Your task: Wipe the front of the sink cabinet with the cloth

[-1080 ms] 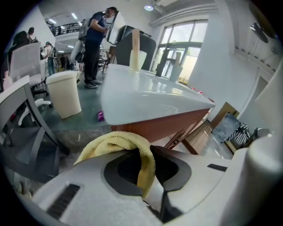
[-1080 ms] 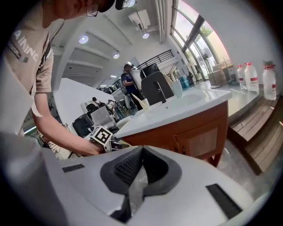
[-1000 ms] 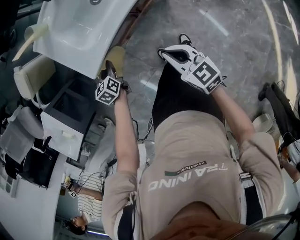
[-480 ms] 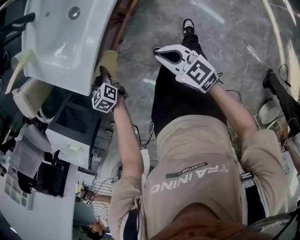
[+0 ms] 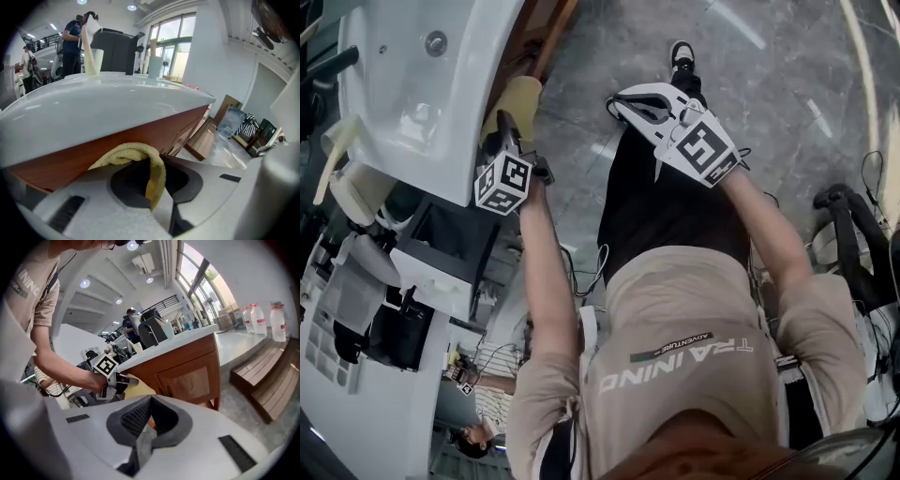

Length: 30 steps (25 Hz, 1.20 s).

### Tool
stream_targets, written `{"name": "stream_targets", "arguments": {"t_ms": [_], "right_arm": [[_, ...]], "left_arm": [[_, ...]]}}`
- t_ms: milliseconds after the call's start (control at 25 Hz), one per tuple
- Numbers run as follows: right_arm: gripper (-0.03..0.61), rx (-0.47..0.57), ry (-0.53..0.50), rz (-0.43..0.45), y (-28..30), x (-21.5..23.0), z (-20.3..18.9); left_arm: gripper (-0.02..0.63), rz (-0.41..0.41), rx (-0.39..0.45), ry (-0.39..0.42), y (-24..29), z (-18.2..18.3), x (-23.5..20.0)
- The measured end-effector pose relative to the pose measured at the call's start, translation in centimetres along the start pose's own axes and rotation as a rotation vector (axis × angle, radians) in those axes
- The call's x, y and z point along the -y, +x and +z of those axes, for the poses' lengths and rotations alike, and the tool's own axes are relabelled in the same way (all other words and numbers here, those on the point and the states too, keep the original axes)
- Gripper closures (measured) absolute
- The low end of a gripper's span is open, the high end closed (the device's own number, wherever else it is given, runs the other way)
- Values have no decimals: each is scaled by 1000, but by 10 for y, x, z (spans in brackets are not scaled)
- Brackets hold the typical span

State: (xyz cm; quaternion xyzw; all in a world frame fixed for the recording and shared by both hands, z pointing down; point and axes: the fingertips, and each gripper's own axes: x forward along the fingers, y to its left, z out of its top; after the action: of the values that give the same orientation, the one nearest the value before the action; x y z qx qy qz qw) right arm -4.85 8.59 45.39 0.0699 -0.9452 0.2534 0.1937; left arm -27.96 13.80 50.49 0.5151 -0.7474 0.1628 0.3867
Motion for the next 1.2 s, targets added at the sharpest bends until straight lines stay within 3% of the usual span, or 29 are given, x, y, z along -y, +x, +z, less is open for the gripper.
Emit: {"name": "stream_targets", "arguments": {"t_ms": [440,720,1000,1200], "right_arm": [[566,-17,4,-61,-57,118,36],[566,-19,25,-17,-62,167,55],[566,-31,43,-34,-65,214,57],[567,-35,70,-45,-66,239,57]], "left_arm": [[565,-14,13,-30,66,50,97],[565,-34,18,-40,106,73,152],[565,-98,18,-31,147,96,208],[565,-175,24,34,174,118,254]]}}
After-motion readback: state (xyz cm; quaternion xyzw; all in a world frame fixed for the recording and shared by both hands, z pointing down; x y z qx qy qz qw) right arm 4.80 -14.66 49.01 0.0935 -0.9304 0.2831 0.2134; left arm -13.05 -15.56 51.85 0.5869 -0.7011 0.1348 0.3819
